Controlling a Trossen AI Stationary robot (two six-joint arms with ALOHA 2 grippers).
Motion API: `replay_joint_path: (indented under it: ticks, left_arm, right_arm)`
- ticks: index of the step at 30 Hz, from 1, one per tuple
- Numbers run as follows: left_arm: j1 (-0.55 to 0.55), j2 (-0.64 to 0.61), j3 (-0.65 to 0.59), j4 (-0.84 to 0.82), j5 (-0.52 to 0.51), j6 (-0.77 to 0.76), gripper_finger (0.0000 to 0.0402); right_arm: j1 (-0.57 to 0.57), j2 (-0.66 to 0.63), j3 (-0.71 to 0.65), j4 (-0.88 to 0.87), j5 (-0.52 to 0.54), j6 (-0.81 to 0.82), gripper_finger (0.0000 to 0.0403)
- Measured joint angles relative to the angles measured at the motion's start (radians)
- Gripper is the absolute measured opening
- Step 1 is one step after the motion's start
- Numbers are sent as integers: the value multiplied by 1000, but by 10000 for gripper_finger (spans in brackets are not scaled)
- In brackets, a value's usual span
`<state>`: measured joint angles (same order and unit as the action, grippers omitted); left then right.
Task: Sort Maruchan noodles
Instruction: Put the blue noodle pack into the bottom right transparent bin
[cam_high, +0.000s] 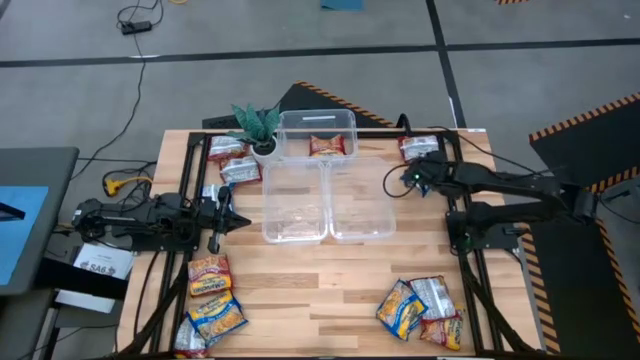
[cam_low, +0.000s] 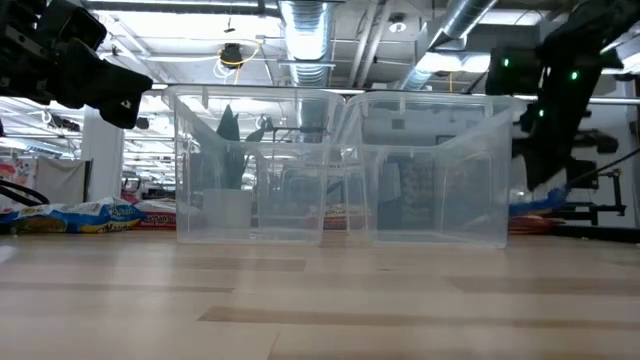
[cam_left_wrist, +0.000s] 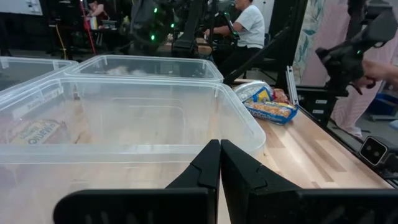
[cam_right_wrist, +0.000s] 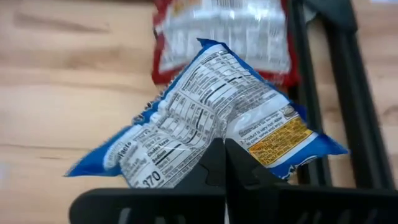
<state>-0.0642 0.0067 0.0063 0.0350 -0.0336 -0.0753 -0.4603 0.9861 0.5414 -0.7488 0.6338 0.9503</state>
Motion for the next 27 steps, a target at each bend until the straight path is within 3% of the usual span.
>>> replay_joint_path:
  ticks: [13,21,27]
  left_arm:
    - [0,0,0,0,0,0,0]
    - [0,0,0,0,0,0,0]
    - [0,0,0,0,0,0,0]
  right_arm:
    - [231,-85,260,41,148,-149,5]
    - [502,-45,289,326,67,-377,6]
    - [629,81,287,343,17,-381,6]
